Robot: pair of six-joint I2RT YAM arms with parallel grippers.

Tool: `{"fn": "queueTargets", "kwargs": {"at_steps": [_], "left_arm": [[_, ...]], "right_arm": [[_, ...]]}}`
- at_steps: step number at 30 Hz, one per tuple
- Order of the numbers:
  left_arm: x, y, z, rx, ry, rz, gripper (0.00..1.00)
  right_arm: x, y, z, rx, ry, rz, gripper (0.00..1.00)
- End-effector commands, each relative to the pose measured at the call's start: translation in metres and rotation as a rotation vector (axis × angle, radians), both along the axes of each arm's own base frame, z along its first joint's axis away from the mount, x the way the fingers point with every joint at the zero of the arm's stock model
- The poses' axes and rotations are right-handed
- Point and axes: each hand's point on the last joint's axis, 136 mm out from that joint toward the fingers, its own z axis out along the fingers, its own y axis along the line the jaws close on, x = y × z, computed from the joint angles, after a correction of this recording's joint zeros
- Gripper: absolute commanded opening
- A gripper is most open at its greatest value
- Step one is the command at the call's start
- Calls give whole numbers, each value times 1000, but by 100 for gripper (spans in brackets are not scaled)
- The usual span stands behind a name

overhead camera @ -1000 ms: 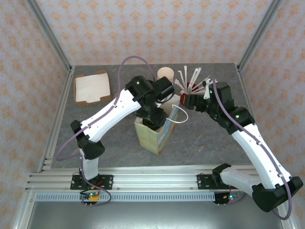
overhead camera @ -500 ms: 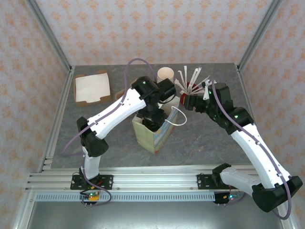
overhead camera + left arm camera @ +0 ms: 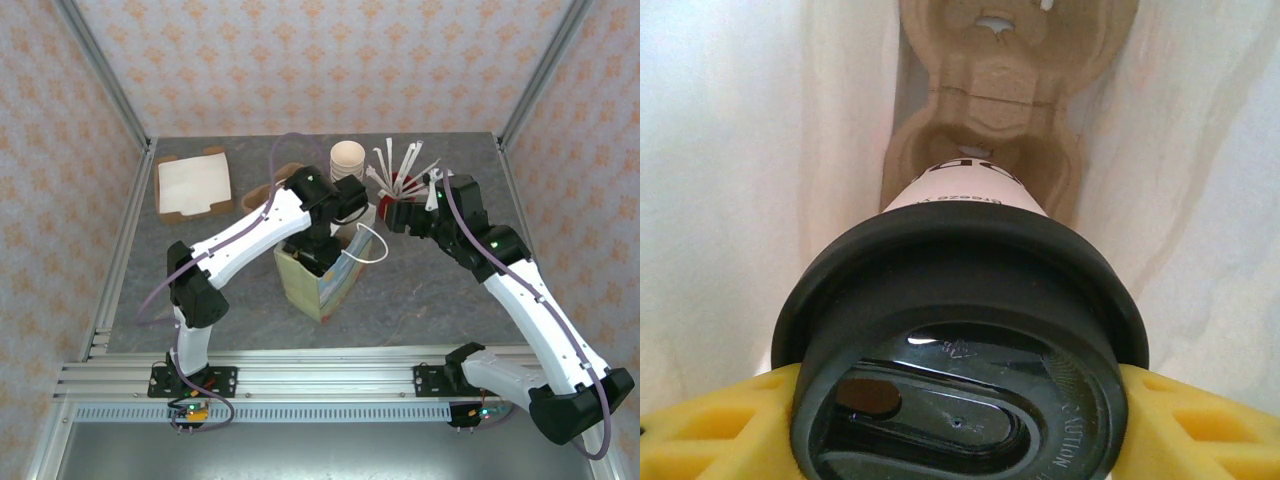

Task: Pack the takeout coffee

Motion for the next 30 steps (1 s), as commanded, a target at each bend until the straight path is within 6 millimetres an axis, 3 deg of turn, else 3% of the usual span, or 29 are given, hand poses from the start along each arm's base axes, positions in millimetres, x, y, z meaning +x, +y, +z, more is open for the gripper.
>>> {"fn": "queueTargets", "kwargs": {"at_steps": [1,7,10,30], "left_arm": [[-9,15,9,13,24,-8,45],[-10,10,0,-5,43,-26,44],[-11,10,8,-37,22,-39,44],[-5,8,-4,-57,19,-145,42]], "right_arm": [[1,0,4,21,-16,-5,90],[1,0,4,25,-14,-2,90],[0,1,5,29,-13,0,90],[0,5,3,35,15,10,90]]}}
